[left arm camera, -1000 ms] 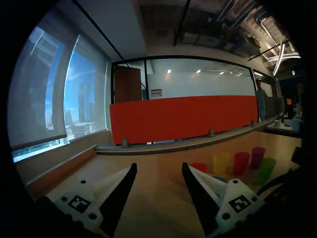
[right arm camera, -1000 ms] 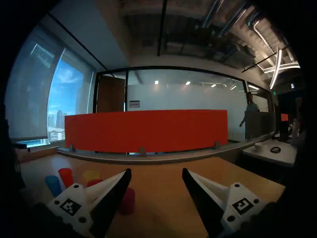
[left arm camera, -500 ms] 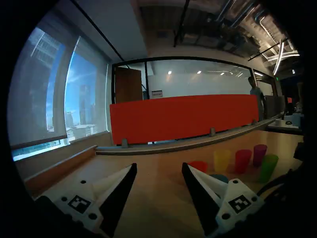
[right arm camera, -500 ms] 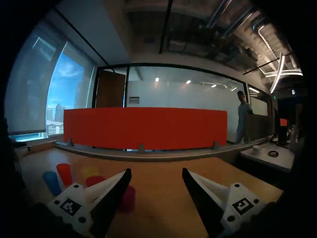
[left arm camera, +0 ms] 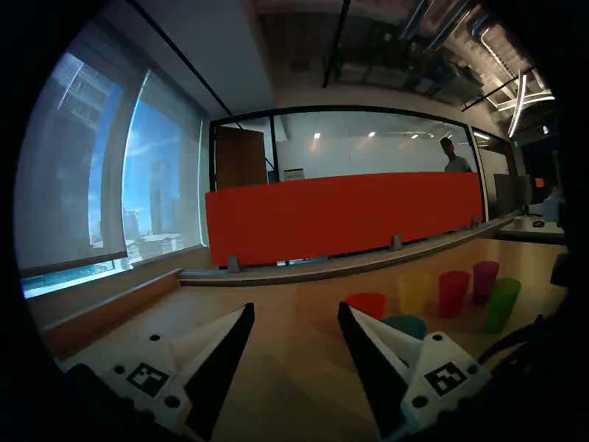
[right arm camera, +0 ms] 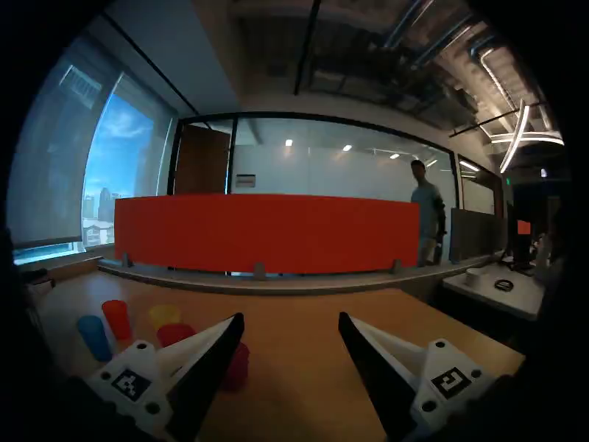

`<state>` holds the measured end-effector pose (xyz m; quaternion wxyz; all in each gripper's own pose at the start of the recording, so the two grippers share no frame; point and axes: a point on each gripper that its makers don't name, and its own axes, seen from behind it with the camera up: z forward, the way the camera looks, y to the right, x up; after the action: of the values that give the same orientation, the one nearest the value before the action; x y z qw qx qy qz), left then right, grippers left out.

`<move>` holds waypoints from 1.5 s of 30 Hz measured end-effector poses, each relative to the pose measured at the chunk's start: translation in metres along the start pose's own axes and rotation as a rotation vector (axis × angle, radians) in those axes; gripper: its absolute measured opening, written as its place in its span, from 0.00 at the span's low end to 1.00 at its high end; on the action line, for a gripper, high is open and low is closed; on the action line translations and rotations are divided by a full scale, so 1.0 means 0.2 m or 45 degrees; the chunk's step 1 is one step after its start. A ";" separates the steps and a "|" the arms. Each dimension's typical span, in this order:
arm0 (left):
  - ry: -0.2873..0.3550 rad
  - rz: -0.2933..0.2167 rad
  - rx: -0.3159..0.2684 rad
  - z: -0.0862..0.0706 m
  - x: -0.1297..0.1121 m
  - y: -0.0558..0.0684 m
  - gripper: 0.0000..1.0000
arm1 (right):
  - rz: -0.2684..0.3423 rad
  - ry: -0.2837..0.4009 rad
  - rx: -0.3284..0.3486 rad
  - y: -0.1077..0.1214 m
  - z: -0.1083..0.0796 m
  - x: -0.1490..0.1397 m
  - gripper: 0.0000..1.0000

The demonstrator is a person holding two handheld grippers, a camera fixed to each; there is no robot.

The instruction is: Pour water

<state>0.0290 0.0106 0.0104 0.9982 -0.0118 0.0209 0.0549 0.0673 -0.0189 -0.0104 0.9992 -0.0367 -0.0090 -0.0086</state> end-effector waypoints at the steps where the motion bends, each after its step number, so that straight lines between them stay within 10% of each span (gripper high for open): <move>1: 0.001 -0.004 -0.001 0.00 0.00 0.00 0.84 | 0.000 0.000 -0.003 0.01 0.00 0.00 0.99; 45: -0.025 -0.128 -0.029 -0.05 -0.11 0.00 0.84 | -0.010 -0.001 -0.004 0.00 -0.01 0.02 0.99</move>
<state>0.0077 0.0083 0.0013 0.9997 -0.0238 0.0099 0.0052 0.0715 -0.0191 -0.0113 0.9991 -0.0384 -0.0097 -0.0127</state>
